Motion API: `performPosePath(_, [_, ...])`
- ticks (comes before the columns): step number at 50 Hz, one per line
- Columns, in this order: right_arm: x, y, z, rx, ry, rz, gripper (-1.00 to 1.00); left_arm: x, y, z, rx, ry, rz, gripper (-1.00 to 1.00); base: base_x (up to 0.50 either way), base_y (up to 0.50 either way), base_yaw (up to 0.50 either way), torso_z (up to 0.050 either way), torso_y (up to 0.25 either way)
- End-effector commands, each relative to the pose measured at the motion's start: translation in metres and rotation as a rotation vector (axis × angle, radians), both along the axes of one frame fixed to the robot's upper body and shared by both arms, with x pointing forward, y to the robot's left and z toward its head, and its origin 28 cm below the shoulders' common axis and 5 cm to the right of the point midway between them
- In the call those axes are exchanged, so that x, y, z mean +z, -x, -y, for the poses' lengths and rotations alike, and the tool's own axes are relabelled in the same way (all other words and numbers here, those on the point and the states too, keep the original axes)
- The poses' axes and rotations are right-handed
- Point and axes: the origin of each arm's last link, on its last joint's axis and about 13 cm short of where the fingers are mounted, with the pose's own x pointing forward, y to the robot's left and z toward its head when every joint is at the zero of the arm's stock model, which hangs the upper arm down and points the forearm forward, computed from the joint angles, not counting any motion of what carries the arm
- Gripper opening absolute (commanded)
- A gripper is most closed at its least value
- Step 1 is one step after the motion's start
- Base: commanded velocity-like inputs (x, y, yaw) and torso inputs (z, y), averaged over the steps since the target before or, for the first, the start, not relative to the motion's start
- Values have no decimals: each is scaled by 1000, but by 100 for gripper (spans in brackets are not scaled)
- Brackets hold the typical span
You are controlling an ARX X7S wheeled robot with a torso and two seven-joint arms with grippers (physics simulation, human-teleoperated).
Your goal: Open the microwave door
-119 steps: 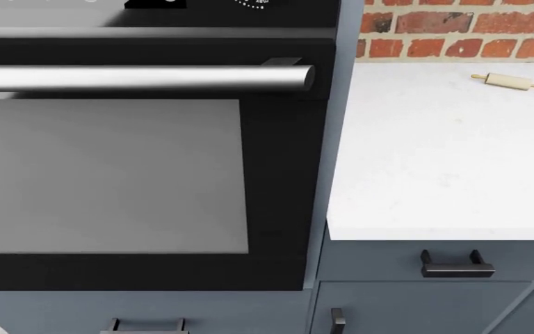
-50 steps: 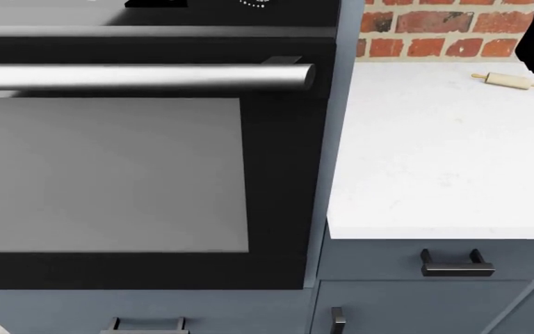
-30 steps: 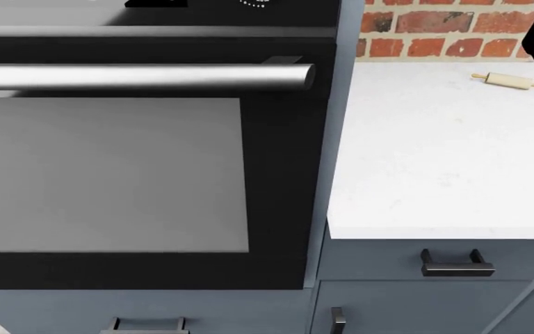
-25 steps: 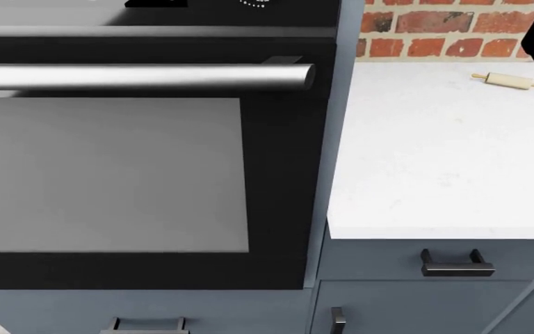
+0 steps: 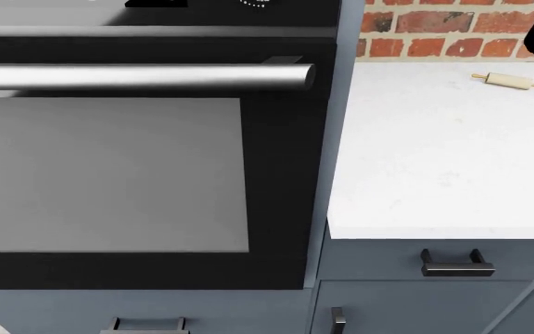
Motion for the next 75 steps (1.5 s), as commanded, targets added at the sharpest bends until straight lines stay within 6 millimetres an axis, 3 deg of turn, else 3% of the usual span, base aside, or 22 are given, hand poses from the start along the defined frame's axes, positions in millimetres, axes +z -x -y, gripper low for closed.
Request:
performPosePath(1, [-1,4,3,3,-16,9,100,3,13,21,-6,-149,158,100,0,0,0,0,10])
performPosePath(10, [-5,8,5,9,-29,12,100,12,10,21,133,-199,202,100,0,0,0,0,0])
performPosePath(30, [-9,11,11,-2,-52,20,100,8,8,57,-90,-237,204,100,0,0,0,0,0])
performPosePath(38, [-10,11,11,-1,-54,18,100,3,2,75,-138,-299,125,100,0,0,0,0,0])
performPosePath(46, [-15,15,14,-10,-68,16,100,-9,-22,105,-172,-427,-82,100,0,0,0,0,0])
performPosePath(52, [-22,14,16,-16,-80,6,100,-13,-42,116,-232,-431,-280,100,0,0,0,0,0])
performPosePath(62, [-25,12,14,-12,-82,-3,100,-2,-92,105,-212,-366,-488,100,0,0,0,0,0])
performPosePath(69, [-27,12,15,-13,-82,-10,100,1,-128,89,-99,-269,-561,100,0,0,0,0,0])
performPosePath(75, [-27,11,15,-13,-81,-14,100,5,-139,77,-61,-178,-578,100,0,0,0,0,0])
